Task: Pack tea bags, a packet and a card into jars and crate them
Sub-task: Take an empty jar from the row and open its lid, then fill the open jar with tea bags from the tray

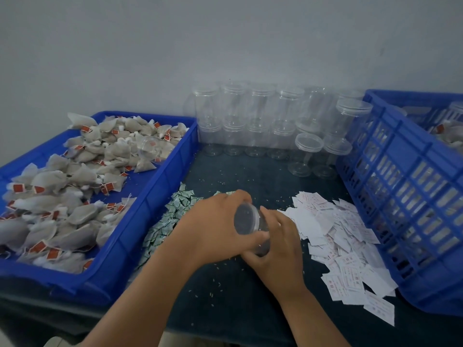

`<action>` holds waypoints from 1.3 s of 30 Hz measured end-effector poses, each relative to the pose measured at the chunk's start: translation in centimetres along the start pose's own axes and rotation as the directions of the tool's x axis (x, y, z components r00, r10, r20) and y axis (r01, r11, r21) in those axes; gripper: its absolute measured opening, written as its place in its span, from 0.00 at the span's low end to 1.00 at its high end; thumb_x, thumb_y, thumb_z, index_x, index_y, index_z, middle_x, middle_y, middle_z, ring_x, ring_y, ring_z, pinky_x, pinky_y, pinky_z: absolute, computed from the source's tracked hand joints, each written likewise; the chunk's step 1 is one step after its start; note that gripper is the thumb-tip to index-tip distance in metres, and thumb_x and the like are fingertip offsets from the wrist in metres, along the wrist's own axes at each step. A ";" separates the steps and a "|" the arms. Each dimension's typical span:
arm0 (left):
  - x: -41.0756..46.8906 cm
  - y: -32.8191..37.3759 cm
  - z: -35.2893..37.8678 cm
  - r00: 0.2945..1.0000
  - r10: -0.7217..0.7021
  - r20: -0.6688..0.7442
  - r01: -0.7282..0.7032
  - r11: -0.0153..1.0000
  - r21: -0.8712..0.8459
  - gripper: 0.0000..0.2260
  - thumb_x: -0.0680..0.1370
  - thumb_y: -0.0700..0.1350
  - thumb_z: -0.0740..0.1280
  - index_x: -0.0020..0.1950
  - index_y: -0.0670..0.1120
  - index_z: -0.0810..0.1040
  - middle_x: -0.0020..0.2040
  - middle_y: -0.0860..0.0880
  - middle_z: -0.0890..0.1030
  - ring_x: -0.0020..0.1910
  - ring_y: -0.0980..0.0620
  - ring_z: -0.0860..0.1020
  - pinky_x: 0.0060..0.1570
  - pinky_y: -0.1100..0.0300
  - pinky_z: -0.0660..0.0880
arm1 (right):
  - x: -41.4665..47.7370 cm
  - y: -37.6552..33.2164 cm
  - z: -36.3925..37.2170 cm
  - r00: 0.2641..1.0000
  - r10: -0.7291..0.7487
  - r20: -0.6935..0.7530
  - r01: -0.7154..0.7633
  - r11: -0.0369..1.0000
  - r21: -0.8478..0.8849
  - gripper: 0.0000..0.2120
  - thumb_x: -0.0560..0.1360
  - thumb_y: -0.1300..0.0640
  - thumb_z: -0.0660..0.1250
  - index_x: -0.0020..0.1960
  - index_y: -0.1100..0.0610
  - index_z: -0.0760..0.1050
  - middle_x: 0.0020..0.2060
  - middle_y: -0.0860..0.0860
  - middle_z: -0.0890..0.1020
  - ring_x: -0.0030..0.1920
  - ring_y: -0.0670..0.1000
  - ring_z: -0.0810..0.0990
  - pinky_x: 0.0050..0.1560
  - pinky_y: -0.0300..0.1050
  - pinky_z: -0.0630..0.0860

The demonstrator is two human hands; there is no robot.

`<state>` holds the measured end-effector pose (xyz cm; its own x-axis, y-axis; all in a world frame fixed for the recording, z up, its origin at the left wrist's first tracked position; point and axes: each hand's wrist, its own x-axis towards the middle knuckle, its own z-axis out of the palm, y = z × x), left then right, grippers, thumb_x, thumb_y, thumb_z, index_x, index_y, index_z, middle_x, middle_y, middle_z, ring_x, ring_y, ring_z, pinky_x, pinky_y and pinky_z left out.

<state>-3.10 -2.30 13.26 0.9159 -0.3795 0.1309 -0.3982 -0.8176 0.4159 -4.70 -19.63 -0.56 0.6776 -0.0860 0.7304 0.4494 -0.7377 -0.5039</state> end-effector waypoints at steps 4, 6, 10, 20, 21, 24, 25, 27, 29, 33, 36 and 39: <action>0.0 -0.1 1.0 0.993 -0.081 -0.081 0.079 0.997 -0.019 0.26 0.68 0.77 0.60 0.60 0.66 0.66 0.44 0.60 0.78 0.42 0.60 0.77 0.37 0.63 0.72 | 0.0 0.4 0.4 0.999 -0.048 -0.018 0.046 0.995 -0.089 0.34 0.75 0.42 0.73 0.77 0.50 0.70 0.70 0.50 0.76 0.70 0.54 0.76 0.75 0.51 0.67; 0.0 -0.2 1.6 0.983 -0.149 -0.104 0.145 0.988 -0.045 0.24 0.70 0.78 0.58 0.58 0.64 0.66 0.40 0.60 0.76 0.39 0.61 0.76 0.34 0.65 0.67 | 0.0 0.5 0.6 0.998 -0.063 -0.031 0.058 0.990 -0.132 0.33 0.75 0.42 0.75 0.77 0.49 0.70 0.70 0.52 0.76 0.71 0.56 0.77 0.73 0.57 0.71; 1.4 -2.0 2.3 0.960 -0.278 -0.043 0.262 0.940 -0.218 0.21 0.75 0.64 0.69 0.59 0.55 0.67 0.46 0.52 0.81 0.37 0.54 0.78 0.33 0.60 0.73 | 0.0 0.5 0.5 0.993 -0.088 -0.075 0.072 0.978 -0.195 0.35 0.73 0.48 0.79 0.77 0.50 0.70 0.70 0.57 0.77 0.71 0.61 0.77 0.72 0.63 0.73; 1.8 -7.8 7.2 0.903 -0.429 0.016 0.373 0.765 -0.525 0.15 0.80 0.42 0.70 0.65 0.56 0.81 0.54 0.53 0.84 0.45 0.51 0.86 0.44 0.52 0.86 | 0.4 0.1 -1.8 0.907 0.409 0.105 -0.418 0.833 0.362 0.48 0.65 0.42 0.87 0.76 0.28 0.63 0.70 0.38 0.77 0.73 0.42 0.75 0.69 0.44 0.77; 1.9 -7.9 7.6 0.912 -0.409 -0.015 0.363 0.825 -0.433 0.15 0.81 0.44 0.70 0.67 0.55 0.80 0.56 0.52 0.84 0.49 0.51 0.85 0.49 0.51 0.85 | 0.4 -0.1 -1.8 0.908 0.398 0.134 -0.418 0.831 0.367 0.48 0.64 0.39 0.87 0.74 0.24 0.62 0.69 0.35 0.76 0.73 0.41 0.75 0.67 0.39 0.76; 1.8 -8.2 8.4 0.939 -0.314 -0.138 0.299 0.947 -0.120 0.18 0.80 0.51 0.70 0.69 0.56 0.78 0.59 0.53 0.82 0.56 0.51 0.80 0.54 0.53 0.80 | 0.2 -0.2 -1.7 0.911 0.373 0.178 -0.413 0.841 0.350 0.48 0.65 0.42 0.88 0.75 0.27 0.63 0.69 0.34 0.77 0.71 0.37 0.76 0.63 0.30 0.76; 1.8 -8.3 8.6 0.941 -0.297 -0.164 0.291 0.955 -0.064 0.18 0.79 0.53 0.71 0.69 0.56 0.79 0.58 0.52 0.80 0.56 0.51 0.79 0.53 0.54 0.79 | 0.2 -0.2 -1.7 0.911 0.367 0.186 -0.411 0.841 0.353 0.49 0.65 0.45 0.88 0.77 0.31 0.64 0.69 0.36 0.77 0.70 0.36 0.77 0.62 0.28 0.76; 2.0 -8.3 8.8 0.938 -0.292 -0.184 0.300 0.954 0.017 0.19 0.77 0.56 0.73 0.68 0.57 0.80 0.57 0.53 0.75 0.57 0.51 0.75 0.50 0.56 0.75 | 0.2 -0.3 -1.6 0.913 0.352 0.205 -0.405 0.845 0.350 0.49 0.65 0.47 0.88 0.78 0.34 0.65 0.68 0.35 0.78 0.69 0.35 0.77 0.60 0.26 0.75; 2.2 -8.0 8.9 0.944 -0.278 -0.180 0.291 0.955 0.055 0.19 0.77 0.56 0.73 0.68 0.57 0.79 0.58 0.53 0.74 0.58 0.52 0.74 0.49 0.59 0.72 | 0.3 -0.4 -1.6 0.915 0.334 0.224 -0.395 0.851 0.346 0.48 0.65 0.47 0.88 0.75 0.28 0.65 0.67 0.31 0.78 0.68 0.34 0.77 0.60 0.26 0.75; 2.3 -6.4 7.1 0.961 -0.199 -0.193 0.209 0.977 0.033 0.19 0.78 0.55 0.72 0.68 0.55 0.78 0.62 0.53 0.77 0.59 0.51 0.78 0.53 0.56 0.77 | 0.5 -0.8 -2.0 0.912 0.321 0.255 -0.393 0.862 0.321 0.46 0.62 0.36 0.83 0.75 0.30 0.66 0.66 0.29 0.77 0.67 0.35 0.78 0.59 0.29 0.76; 1.3 -4.7 3.2 0.964 -0.151 -0.219 0.154 0.988 -0.001 0.11 0.79 0.58 0.70 0.59 0.57 0.82 0.55 0.57 0.80 0.52 0.57 0.79 0.51 0.55 0.79 | 0.6 -1.0 -2.2 0.912 0.305 0.275 -0.386 0.865 0.321 0.47 0.61 0.35 0.82 0.74 0.25 0.63 0.66 0.28 0.77 0.67 0.34 0.78 0.60 0.36 0.76; -0.2 -4.1 -2.3 0.958 -0.146 -0.246 0.134 0.989 -0.066 0.07 0.79 0.59 0.69 0.52 0.59 0.82 0.48 0.62 0.83 0.43 0.63 0.78 0.40 0.62 0.76 | 0.6 -1.0 -2.1 0.904 0.300 0.304 -0.391 0.870 0.302 0.48 0.61 0.35 0.83 0.74 0.24 0.61 0.64 0.25 0.76 0.66 0.32 0.76 0.59 0.39 0.75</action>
<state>-1.58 2.14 13.65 0.9484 -0.1376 0.2855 -0.2675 -0.8309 0.4880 -5.98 -20.31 1.36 0.9246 -0.0958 0.3686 0.3020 -0.4054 -0.8628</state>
